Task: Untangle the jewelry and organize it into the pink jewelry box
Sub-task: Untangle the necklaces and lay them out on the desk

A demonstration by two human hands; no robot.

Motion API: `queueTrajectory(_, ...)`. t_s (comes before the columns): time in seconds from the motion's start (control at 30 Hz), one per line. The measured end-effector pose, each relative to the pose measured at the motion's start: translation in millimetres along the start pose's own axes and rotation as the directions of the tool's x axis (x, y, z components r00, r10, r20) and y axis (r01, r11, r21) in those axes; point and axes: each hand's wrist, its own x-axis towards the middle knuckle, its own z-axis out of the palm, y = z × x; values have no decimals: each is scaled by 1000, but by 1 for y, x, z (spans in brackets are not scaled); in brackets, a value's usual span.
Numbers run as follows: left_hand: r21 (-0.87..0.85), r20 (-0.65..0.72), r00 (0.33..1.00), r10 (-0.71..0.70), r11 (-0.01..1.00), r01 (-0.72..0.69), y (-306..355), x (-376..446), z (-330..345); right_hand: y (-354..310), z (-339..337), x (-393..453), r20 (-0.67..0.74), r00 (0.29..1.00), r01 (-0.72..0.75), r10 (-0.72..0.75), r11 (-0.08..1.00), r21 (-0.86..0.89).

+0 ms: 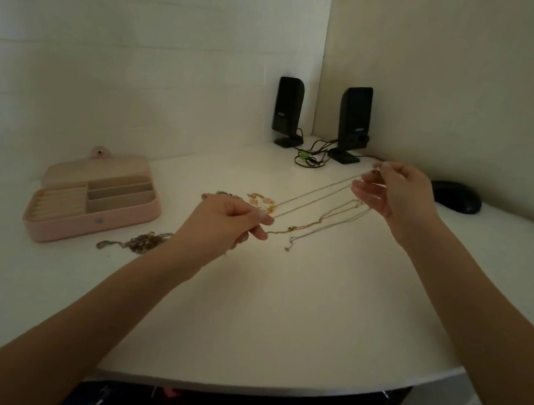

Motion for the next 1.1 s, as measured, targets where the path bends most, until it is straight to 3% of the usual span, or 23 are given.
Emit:
queueTrajectory(0.13,152,17,999,40,987,-42,2,0,25,9,-35,17,-116,988,48,-100,921,-386)
queueTrajectory(0.27,289,53,993,104,950,-114,-2,-4,43,22,-62,26,-34,981,117,-190,726,-678)
queueTrajectory(0.37,335,47,979,199,920,-203,-1,-11,53,28,-71,29,-1,966,153,-258,576,-803)
queueTrajectory(0.5,458,20,948,317,840,-290,-1,-15,60,33,-70,34,20,955,171,-297,492,-854)
queueTrajectory(0.67,238,-75,983,170,960,-148,-3,-12,57,34,-69,43,13,957,155,-291,471,-868)
queueTrajectory(0.73,232,-90,983,162,963,-137,-4,-11,56,34,-69,46,12,958,148,-286,459,-876)
queueTrajectory(0.9,573,-2,956,292,784,-238,-7,-15,56,37,-68,49,24,955,151,-295,417,-896)
queueTrajectory(1.1,760,68,951,302,601,-246,-9,-20,60,41,-66,51,22,953,139,-301,371,-918)
